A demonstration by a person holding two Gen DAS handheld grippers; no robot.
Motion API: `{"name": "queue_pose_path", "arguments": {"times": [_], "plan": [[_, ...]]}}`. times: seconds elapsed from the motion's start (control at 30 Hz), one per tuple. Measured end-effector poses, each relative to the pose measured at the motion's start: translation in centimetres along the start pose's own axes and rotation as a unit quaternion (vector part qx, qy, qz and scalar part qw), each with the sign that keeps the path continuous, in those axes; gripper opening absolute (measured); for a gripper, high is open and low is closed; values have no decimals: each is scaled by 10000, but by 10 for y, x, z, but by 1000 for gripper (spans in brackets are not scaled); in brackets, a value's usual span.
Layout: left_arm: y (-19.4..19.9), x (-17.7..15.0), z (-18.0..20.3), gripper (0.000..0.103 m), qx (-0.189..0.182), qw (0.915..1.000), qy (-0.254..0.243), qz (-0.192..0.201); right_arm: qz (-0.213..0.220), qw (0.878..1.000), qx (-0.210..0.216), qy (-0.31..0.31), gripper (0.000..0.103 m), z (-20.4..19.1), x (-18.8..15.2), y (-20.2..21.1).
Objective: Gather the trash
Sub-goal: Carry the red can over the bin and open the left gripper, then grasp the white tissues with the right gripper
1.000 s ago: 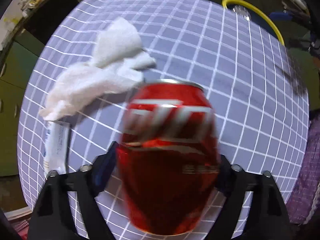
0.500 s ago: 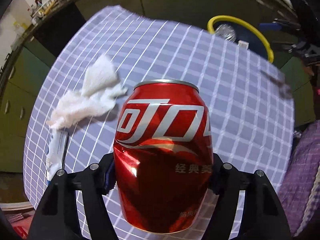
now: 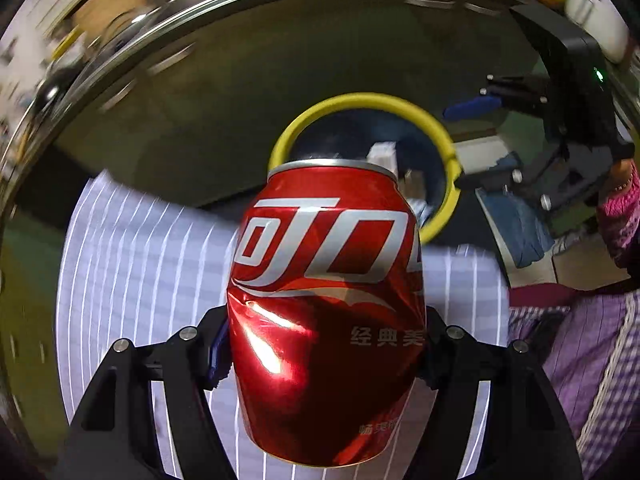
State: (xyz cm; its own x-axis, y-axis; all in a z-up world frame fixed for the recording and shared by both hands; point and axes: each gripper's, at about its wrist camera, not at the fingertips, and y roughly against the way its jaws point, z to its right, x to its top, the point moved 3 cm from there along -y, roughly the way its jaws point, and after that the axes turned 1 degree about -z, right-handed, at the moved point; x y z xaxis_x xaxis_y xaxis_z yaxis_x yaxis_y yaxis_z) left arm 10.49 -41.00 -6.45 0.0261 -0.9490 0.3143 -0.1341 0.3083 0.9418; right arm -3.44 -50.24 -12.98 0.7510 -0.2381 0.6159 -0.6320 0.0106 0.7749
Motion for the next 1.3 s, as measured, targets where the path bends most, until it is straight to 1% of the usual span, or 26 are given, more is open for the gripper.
{"name": "queue_pose_path", "arguments": {"times": [0.13, 0.2, 0.4, 0.43, 0.47, 0.53, 0.67, 0.77, 0.87, 0.9, 0.97, 1.0, 1.07, 1.13, 1.2, 1.23, 1.27, 1.3], "plan": [[-36, 56, 22, 69, -121, 9993, -348, -13, 30, 9993, -179, -331, 78, 32, -14, 9], [-54, 77, 30, 69, -169, 9989, -447, -37, 26, 9986, -234, -473, 78, 44, -20, 11], [-97, 122, 43, 69, -271, 9981, -548, -70, 5, 9968, -280, -753, 78, 64, -29, 9], [-104, 127, 42, 70, -276, 9982, -523, -71, 6, 9967, -277, -763, 78, 65, -29, 8], [-109, 131, 41, 73, -291, 9984, -485, -69, 7, 9967, -276, -768, 78, 64, -30, 9], [-111, 134, 40, 85, -263, 9989, -384, 42, 9, 9967, -275, -761, 78, 64, -30, 9], [-90, 123, 34, 86, -184, 9990, -147, 370, -7, 9971, -249, -720, 78, 60, -31, 9], [-52, 95, 24, 90, -109, 9967, 280, 751, -45, 9975, -223, -664, 78, 55, -29, 6], [-22, 58, 14, 93, 171, 9915, 653, 1110, -86, 9984, -154, -531, 78, 43, -26, 1], [-9, 40, 13, 95, 292, 9883, 863, 1222, -94, 9987, -125, -485, 78, 39, -24, -1], [7, 9, 10, 95, 600, 9826, 1208, 1278, -102, 9993, -43, -356, 78, 26, -17, -5], [15, -10, 10, 95, 796, 9779, 1411, 1324, -102, 9995, 5, -292, 78, 21, -13, -6], [31, -45, 11, 97, 1037, 9707, 1655, 1403, -98, 9998, 112, -136, 78, 5, -5, -10], [45, -84, 14, 98, 1545, 9568, 1960, 1493, -72, 9996, 263, 78, 78, -18, 10, -16], [54, -116, 15, 98, 1916, 9430, 2218, 1575, -65, 9981, 525, 314, 78, -46, 28, -24], [62, -136, 16, 98, 2098, 9329, 2423, 1640, -73, 9966, 682, 447, 79, -62, 37, -29], [68, -152, 14, 98, 2175, 9258, 2580, 1701, -84, 9953, 789, 547, 79, -75, 43, -32], [75, -173, 17, 98, 2243, 9160, 2813, 1778, -111, 9927, 955, 729, 80, -96, 53, -39]]}}
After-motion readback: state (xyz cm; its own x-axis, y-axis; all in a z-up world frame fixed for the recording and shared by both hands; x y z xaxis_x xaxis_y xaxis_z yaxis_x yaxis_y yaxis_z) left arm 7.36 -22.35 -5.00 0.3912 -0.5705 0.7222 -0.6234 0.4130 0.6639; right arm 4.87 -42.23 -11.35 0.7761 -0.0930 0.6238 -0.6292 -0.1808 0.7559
